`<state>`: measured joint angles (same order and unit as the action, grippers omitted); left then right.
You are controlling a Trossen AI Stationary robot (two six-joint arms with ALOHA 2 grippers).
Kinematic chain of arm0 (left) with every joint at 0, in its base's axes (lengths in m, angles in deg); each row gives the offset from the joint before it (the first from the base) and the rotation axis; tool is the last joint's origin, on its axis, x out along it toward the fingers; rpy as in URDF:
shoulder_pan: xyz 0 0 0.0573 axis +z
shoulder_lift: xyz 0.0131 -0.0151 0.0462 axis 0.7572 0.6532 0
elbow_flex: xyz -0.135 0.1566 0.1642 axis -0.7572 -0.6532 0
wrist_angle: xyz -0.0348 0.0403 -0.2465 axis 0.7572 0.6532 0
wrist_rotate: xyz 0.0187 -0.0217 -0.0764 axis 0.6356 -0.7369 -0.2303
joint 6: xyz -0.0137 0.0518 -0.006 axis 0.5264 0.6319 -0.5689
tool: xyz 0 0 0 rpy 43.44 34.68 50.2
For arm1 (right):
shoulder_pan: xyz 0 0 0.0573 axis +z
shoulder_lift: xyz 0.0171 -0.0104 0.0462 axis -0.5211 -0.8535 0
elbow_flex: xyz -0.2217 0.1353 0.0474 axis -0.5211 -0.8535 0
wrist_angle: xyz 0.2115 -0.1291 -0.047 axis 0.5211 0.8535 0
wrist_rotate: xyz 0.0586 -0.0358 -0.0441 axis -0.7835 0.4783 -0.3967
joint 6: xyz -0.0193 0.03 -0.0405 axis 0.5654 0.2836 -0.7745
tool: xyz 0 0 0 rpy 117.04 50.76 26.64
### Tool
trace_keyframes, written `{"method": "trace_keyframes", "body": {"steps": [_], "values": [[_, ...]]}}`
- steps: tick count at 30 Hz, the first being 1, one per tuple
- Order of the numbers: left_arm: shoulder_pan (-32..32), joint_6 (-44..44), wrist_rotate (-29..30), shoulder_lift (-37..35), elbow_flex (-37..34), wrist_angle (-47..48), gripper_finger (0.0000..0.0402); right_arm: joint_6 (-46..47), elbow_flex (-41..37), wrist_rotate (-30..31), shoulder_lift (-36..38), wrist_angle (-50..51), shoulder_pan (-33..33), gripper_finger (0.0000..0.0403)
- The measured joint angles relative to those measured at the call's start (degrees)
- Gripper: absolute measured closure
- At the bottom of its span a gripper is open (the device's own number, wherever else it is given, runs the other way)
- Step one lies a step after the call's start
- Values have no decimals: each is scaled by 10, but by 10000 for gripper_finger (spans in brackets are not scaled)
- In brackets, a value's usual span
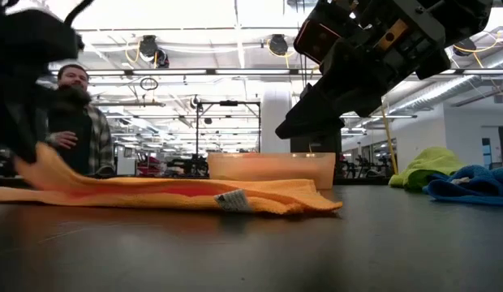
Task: Fold microfiber towels
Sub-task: Fold the orange towel
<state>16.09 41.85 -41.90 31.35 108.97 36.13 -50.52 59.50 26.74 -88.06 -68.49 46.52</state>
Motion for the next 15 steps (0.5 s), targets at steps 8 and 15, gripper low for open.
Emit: {"method": "trace_keyframes", "body": {"steps": [8, 15], "values": [[5, 56, 47, -13, 118, 172, 393, 0, 0, 0, 0, -1, -1, 267], [5, 46, 58, -12, 122, 269, 394, 0, 0, 1, 0, 0, -1, 267]]}}
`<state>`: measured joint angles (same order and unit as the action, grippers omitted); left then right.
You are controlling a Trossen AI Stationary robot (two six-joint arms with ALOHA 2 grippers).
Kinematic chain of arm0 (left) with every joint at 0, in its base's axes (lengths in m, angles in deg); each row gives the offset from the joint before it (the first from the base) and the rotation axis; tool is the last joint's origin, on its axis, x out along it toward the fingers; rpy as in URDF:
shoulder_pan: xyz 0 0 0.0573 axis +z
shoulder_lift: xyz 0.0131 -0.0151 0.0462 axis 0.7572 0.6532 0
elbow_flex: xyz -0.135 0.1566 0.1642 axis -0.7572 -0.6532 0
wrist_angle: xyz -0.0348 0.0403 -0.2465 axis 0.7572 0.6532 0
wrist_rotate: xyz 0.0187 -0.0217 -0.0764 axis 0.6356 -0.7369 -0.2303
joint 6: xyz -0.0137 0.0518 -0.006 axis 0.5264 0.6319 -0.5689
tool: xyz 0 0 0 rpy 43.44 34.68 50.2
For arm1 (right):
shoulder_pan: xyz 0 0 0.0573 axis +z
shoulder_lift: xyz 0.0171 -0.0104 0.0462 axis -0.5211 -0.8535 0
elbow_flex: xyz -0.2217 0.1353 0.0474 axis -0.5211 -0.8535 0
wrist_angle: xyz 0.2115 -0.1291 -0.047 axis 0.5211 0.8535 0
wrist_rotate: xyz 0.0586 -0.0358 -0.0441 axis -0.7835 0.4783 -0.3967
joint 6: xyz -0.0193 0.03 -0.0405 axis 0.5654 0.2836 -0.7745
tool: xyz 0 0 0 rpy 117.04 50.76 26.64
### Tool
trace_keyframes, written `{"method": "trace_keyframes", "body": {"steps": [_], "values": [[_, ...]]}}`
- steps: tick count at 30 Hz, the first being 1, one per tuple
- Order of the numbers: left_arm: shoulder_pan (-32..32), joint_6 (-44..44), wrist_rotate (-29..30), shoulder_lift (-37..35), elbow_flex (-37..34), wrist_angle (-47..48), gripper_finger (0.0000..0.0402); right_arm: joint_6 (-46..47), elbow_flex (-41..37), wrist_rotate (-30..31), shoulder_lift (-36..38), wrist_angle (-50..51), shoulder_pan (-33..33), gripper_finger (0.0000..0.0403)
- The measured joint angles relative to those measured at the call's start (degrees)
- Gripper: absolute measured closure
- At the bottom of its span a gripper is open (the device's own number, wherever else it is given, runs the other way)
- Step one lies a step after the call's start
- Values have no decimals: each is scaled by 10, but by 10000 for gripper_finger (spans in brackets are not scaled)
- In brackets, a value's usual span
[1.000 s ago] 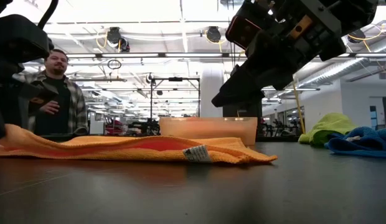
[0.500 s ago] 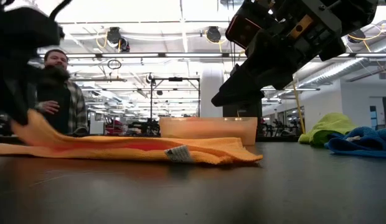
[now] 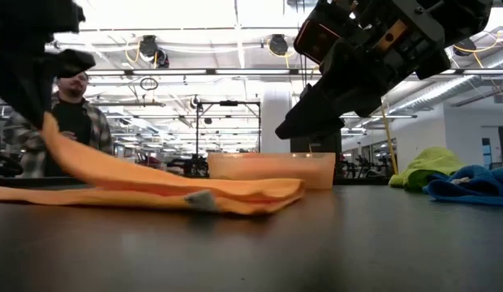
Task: Fold microfiber towels
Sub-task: Fold the orange towel
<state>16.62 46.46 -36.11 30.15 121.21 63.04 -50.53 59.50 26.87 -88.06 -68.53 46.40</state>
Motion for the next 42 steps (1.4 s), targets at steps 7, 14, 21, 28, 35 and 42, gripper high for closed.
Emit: {"method": "trace_keyframes", "body": {"steps": [7, 14, 21, 28, 35, 42], "values": [[0, -54, -25, 0, -49, -48, 393, -5, 0, 28, 0, 0, -2, 267], [1, -107, -58, 0, -80, -78, 336, -7, 0, 28, 0, 0, -10, 267], [3, -87, -61, -5, -14, -53, 298, -12, 0, 28, 0, 0, -34, 267], [3, -78, -57, -5, 18, -34, 293, -15, 0, 28, 0, 4, -60, 267], [10, -63, 25, -4, -32, -161, 293, -33, 0, 52, -7, 12, -75, 267], [33, -36, -28, -3, -157, -455, 293, -25, -1, 58, -61, 10, -90, 267]]}}
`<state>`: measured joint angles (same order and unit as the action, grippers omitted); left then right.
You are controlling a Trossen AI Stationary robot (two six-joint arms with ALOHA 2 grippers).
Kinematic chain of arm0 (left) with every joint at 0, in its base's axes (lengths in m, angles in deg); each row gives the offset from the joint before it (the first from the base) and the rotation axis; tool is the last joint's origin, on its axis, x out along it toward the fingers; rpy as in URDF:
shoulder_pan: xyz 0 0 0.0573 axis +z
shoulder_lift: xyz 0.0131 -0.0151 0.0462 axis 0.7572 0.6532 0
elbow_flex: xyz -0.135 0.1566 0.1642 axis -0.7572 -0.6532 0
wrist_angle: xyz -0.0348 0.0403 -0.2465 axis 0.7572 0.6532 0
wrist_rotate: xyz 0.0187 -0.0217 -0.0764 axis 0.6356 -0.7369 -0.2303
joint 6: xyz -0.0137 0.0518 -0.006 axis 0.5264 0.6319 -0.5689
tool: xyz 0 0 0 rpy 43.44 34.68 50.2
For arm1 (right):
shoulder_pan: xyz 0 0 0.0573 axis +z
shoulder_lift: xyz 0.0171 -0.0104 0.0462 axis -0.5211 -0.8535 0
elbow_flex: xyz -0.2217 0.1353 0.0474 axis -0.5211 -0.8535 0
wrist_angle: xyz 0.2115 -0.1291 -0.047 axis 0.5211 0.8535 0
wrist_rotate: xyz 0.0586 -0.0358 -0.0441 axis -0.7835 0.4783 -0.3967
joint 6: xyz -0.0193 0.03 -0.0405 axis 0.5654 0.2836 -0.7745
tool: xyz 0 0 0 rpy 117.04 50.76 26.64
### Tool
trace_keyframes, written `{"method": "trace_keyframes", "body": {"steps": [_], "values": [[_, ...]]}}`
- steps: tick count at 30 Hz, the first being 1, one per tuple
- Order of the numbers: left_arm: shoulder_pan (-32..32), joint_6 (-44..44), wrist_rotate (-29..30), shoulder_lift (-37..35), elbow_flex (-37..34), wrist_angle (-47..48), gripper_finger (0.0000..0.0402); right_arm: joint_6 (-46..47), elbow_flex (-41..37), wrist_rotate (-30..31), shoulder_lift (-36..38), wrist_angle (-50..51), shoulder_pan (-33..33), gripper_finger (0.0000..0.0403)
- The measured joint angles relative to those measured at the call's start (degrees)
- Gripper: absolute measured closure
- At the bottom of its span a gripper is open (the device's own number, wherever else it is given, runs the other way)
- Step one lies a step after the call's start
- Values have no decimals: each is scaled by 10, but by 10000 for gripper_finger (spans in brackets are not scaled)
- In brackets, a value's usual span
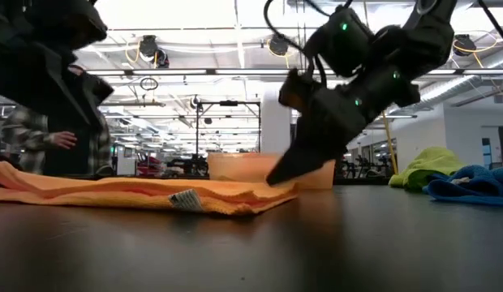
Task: Fold microfiber towels
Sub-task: Fold the orange towel
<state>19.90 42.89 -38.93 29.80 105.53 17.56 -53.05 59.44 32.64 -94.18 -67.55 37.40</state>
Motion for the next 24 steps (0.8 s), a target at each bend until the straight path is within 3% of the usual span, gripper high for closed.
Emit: {"method": "trace_keyframes", "body": {"steps": [4, 14, 24], "values": [[1, -17, -3, 0, -56, -92, 293, 12, 0, 0, -21, -5, -3, 267], [1, -156, -48, -1, -143, -96, 293, 15, 1, 1, -32, -27, -3, 267], [1, -60, -63, -1, -100, -97, 293, 14, 0, -1, -33, -32, -9, 267]]}}
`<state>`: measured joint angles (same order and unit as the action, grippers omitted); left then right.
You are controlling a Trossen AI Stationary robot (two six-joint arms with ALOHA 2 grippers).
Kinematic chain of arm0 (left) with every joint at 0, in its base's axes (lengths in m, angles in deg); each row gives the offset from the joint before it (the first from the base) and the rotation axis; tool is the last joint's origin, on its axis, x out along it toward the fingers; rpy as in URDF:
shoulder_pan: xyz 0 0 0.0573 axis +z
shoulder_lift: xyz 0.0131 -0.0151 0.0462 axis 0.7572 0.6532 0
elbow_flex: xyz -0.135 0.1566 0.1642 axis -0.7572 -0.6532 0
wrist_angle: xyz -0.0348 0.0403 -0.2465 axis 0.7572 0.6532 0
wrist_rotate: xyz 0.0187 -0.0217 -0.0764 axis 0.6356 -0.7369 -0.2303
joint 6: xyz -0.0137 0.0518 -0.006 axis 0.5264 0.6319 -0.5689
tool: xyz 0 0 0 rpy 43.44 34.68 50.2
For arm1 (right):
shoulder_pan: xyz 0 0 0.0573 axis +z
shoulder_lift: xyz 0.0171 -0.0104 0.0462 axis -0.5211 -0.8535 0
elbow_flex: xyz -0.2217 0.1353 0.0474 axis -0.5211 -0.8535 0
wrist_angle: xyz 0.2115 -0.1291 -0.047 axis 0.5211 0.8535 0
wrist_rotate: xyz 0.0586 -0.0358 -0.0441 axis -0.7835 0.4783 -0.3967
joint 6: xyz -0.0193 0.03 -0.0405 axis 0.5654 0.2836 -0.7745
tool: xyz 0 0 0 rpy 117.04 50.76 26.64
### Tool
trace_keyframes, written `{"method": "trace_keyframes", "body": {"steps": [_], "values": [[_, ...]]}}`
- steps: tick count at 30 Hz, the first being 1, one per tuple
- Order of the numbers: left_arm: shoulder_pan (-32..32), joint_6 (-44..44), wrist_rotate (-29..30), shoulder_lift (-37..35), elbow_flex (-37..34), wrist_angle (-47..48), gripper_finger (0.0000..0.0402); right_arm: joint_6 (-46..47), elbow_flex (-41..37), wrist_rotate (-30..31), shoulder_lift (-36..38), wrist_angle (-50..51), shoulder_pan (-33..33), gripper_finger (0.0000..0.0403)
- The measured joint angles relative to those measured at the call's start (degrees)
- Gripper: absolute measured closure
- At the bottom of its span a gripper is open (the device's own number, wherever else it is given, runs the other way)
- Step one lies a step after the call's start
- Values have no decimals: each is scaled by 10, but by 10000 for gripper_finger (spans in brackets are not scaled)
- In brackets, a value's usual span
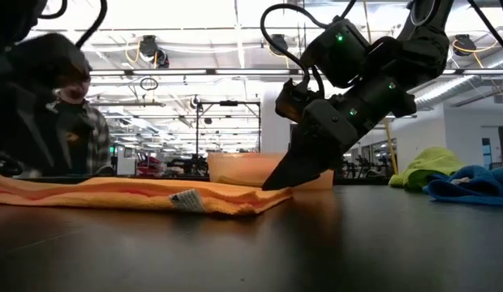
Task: Fold microfiber towels
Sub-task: Fold the orange towel
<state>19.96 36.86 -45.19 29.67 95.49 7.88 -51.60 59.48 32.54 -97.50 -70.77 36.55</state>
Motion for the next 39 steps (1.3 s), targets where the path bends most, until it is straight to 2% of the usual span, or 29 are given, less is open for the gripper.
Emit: {"method": "trace_keyframes", "body": {"steps": [4, 8, 13, 19, 25, 29, 33, 35, 39], "values": [[5, 77, 54, 0, 18, -2, 293, 0, 0, 0, 0, 1, 0, 267], [37, 104, 118, 2, 18, 1, 293, 0, 0, -1, 0, 1, 0, 267], [91, 94, 85, 20, 10, 3, 293, 0, 0, -1, 0, 1, 0, 267], [124, 104, 92, 52, 5, 41, 293, -2, 0, 0, 0, 1, 0, 267], [169, 107, 247, 58, 4, 87, 293, -2, 0, -1, 0, 2, -1, 267], [204, 135, 280, 50, 5, 70, 293, 0, 0, -2, 0, 5, -2, 267], [226, 161, 279, 49, 5, 25, 293, 17, 0, -4, 1, 10, 1, 267], [229, 171, 254, 49, 5, -8, 293, 27, 0, -12, 1, 10, 5, 267], [214, 182, 107, 40, 27, -133, 293, 43, 0, -15, 1, 9, 15, 267]]}}
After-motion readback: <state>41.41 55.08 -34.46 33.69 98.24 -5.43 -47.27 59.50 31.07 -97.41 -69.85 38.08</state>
